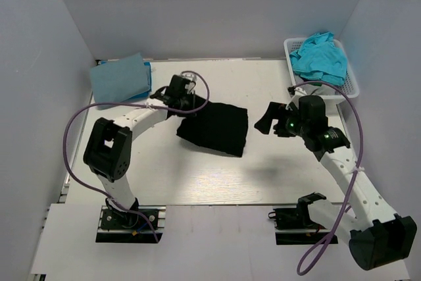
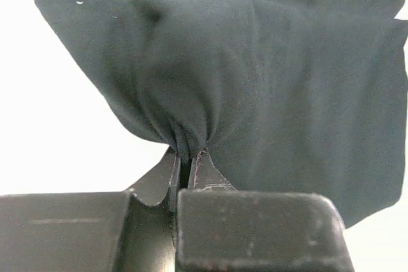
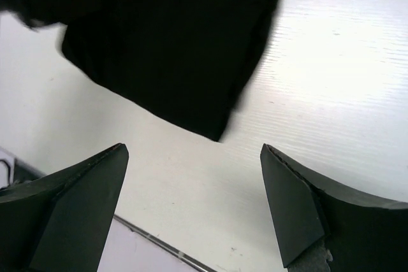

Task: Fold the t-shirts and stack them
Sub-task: Put the neatly folded tshirt into the corner of the board with the left arm

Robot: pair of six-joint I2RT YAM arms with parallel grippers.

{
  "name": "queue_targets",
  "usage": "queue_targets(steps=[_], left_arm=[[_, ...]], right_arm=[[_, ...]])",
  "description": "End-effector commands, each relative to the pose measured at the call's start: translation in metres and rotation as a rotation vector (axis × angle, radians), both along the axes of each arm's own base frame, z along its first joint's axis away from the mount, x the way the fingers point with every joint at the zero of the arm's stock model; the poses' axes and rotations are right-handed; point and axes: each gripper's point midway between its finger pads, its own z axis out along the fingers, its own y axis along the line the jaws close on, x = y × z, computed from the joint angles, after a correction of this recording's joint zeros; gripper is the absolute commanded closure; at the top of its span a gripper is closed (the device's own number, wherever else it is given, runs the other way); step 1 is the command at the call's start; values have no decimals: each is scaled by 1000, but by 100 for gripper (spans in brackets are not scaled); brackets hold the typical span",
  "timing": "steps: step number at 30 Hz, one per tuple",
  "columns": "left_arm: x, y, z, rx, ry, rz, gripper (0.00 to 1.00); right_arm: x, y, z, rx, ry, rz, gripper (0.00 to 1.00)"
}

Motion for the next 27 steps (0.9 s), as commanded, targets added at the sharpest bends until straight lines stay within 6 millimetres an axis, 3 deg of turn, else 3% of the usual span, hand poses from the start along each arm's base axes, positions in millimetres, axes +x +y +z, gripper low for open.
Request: queue_targets(steps=[1, 4, 7, 9, 10, 12, 17, 18, 23, 27], left_arm=[[31, 19, 91, 68, -192, 3, 100], [41, 33, 108, 133, -192, 2, 100], [63, 59, 125, 169, -231, 54, 100], [72, 60, 131, 153, -223, 19, 100], [82, 60, 152, 150, -262, 2, 100], [96, 69, 159, 172, -249, 0, 100], [122, 100, 178, 236, -287, 11, 100], [128, 110, 193, 232, -323, 17, 100], [150, 133, 224, 235, -419, -2, 100], [166, 165, 245, 243, -481, 56, 100]], right_arm=[[-3, -25, -7, -76, 0, -116, 10], [-4, -43, -11, -121, 8, -203, 10], [-5, -55, -9, -142, 11, -277, 10], [-4, -57, -1, -138, 1, -294, 10], [-4, -57, -1, -140, 3, -294, 10], [-2, -58, 3, -142, 5, -304, 10], [2, -57, 6, -155, 17, -303, 10], [3, -56, 7, -150, 16, -298, 10], [8, -54, 10, -152, 18, -295, 10], [12, -52, 14, -150, 20, -289, 10]])
